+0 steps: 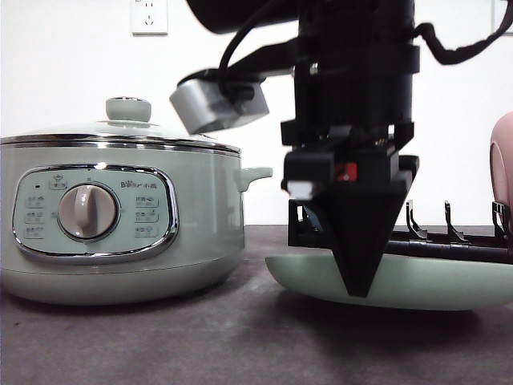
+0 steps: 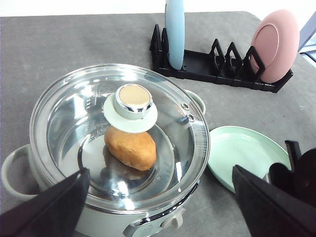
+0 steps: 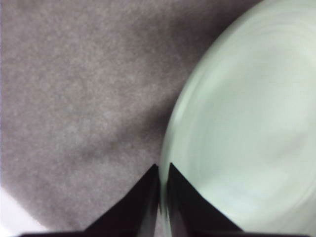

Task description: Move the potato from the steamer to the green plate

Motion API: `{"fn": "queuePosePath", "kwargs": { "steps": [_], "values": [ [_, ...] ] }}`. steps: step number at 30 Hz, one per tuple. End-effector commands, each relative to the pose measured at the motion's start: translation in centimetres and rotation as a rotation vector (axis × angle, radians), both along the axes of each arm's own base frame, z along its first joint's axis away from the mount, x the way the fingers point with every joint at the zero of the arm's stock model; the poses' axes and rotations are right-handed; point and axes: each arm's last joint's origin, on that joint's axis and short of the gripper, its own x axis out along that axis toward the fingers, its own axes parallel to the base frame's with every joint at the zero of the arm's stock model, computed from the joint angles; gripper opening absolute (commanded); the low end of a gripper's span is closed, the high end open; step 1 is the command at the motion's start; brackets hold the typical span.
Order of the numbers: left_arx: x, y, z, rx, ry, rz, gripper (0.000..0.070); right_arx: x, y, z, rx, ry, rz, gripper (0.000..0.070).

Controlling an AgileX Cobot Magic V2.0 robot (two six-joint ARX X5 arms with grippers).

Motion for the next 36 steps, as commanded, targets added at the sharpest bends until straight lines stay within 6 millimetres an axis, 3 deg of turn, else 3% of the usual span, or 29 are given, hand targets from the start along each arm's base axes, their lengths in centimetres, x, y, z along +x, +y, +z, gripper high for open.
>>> {"fn": "queuePosePath", "kwargs": {
  "steps": [1,4,5,8,9,15,19,28,36],
  "values": [
    [0.0,0.0,0.8,-0.002,-0.031,-0.010,0.0592,-0.1,0.6,-0.5,-0.003,0.015,-0.014,0.0006],
    [0.0,0.0,0.8,-0.002,-0.032,-0.010,0.0592,-0.1,0.6,-0.6,0.008,0.036,-0.018,0.0046],
    [0.0,0.0,0.8,-0.002,-0.032,-0.010,0.0592,-0.1,0.7,-0.6,0.013,0.041,-0.018,0.0101],
    [0.0,0.0,0.8,-0.002,-0.032,-0.010,0.0592,-0.1,0.7,-0.6,0.015,0.040,-0.020,0.0372],
    [0.0,0.0,0.8,-0.002,-0.032,-0.010,0.0592,-0.1,0.7,-0.6,0.015,0.040,-0.021,0.0405],
    [0.0,0.0,0.8,-0.002,-0.032,-0.010,0.0592,0.0,0.7,-0.3,0.019,0.023,-0.013,0.0416],
    [0.0,0.0,0.8,-0.002,-0.032,-0.010,0.0592,0.1,0.6,1.4,0.065,-0.003,-0.002,0.0416],
    [0.0,0.0,0.8,-0.002,-0.032,-0.010,0.0592,0.9,-0.5,9.7,0.324,-0.158,-0.014,0.0416],
    [0.0,0.0,0.8,-0.002,-0.031,-0.010,0.0592,2.1,-3.0,17.1,0.696,-0.190,-0.002,0.0416]
  ]
}}
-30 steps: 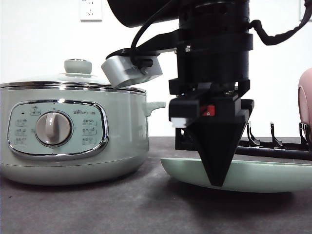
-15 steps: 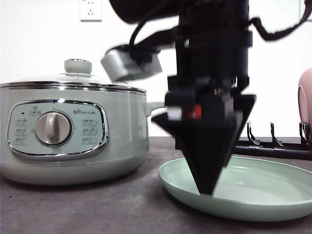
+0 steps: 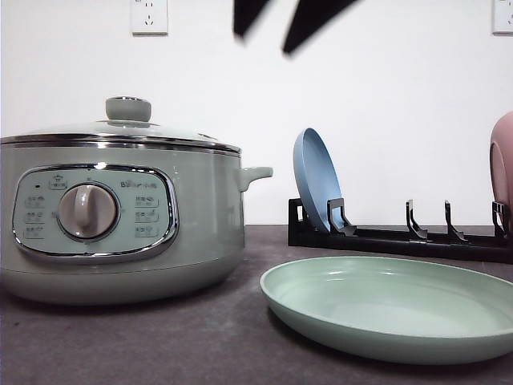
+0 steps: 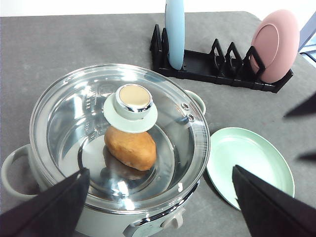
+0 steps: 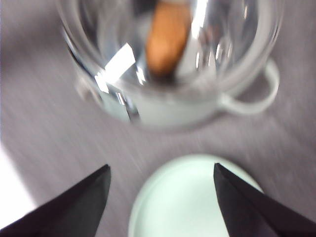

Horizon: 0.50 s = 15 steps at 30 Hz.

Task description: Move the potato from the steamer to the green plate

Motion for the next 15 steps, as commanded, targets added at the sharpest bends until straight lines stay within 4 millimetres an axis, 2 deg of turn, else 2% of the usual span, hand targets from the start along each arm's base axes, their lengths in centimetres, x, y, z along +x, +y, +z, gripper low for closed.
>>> {"fn": "queuePosePath", "kwargs": {
  "steps": [1,5,8,15],
  "values": [
    [0.0,0.0,0.8,-0.002,-0.031,-0.010,0.0592,0.1,-0.2,1.4,0.082,-0.002,0.052,0.0416],
    [0.0,0.0,0.8,-0.002,-0.031,-0.010,0.0592,0.6,-1.6,3.0,0.234,0.039,0.121,0.0416],
    [0.0,0.0,0.8,-0.002,-0.031,-0.009,0.0592,1.0,-2.5,3.4,0.292,0.080,0.159,0.0416],
    [0.0,0.0,0.8,-0.002,-0.031,-0.009,0.0592,1.4,-3.3,3.1,0.276,0.113,0.139,0.0416]
  ]
}}
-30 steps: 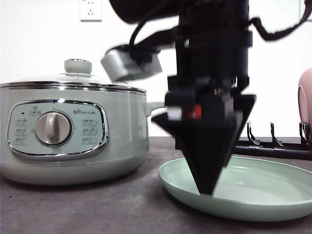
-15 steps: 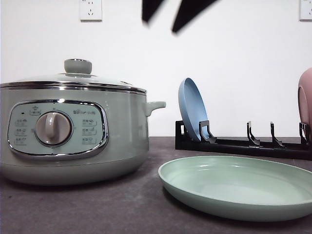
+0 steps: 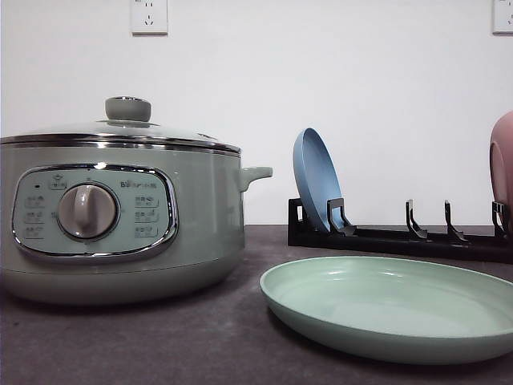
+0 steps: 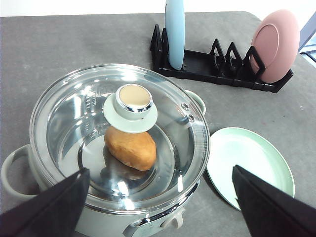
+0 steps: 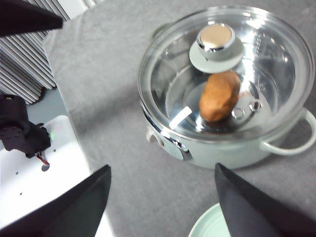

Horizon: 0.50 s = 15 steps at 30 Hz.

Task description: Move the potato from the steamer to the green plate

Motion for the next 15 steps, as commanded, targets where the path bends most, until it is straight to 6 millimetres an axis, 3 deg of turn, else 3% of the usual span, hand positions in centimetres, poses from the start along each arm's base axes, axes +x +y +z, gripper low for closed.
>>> {"fn": "queuePosePath", "kwargs": {
  "steps": [1,10,15],
  "values": [
    [0.0,0.0,0.8,-0.002,-0.031,-0.009,0.0592,0.1,0.3,0.3,0.005,-0.016,0.017,0.0416],
    [0.3,-0.1,1.0,-0.020,-0.027,0.001,0.0591,0.1,0.3,0.3,0.004,-0.017,0.018,0.0416],
    [1.8,-0.3,2.9,-0.024,-0.002,0.002,0.0591,0.1,0.3,0.3,0.004,-0.017,0.018,0.0416]
  ]
}}
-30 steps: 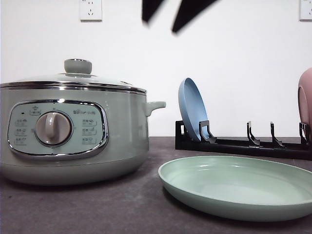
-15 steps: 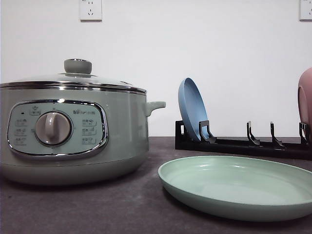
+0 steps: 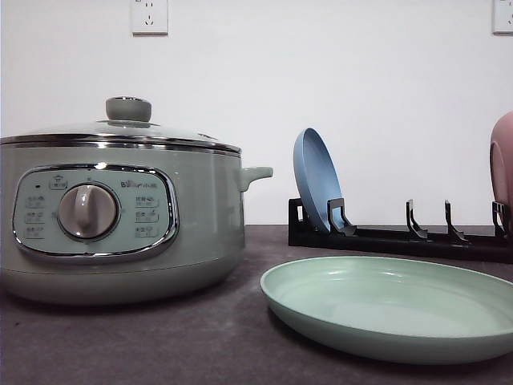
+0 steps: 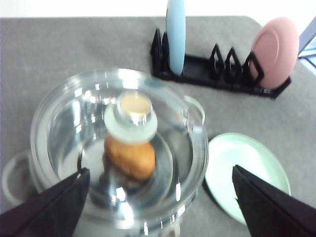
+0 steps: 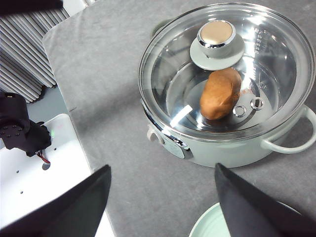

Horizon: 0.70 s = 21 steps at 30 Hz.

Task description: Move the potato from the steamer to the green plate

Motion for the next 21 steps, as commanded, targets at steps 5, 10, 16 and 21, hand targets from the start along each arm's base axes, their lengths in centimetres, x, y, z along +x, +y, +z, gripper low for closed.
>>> {"fn": "queuePosePath", "kwargs": {
  "steps": [5,10,16,21],
  "values": [
    [3.0,-1.1,3.9,0.044,0.051,-0.009,0.0591,0.1,0.3,0.2,0.002,-0.014,0.017,0.0416],
    [6.5,-2.9,5.5,0.122,0.139,-0.010,0.0590,0.0,0.2,0.1,-0.011,-0.003,0.018,0.0416],
    [10.7,-5.5,5.1,0.225,0.223,-0.026,0.0588,-0.2,0.1,-0.1,-0.033,0.008,0.026,0.0416],
    [13.5,-7.6,3.3,0.304,0.282,-0.031,0.0584,-0.2,0.1,-0.1,-0.037,0.012,0.026,0.0416]
  ]
}}
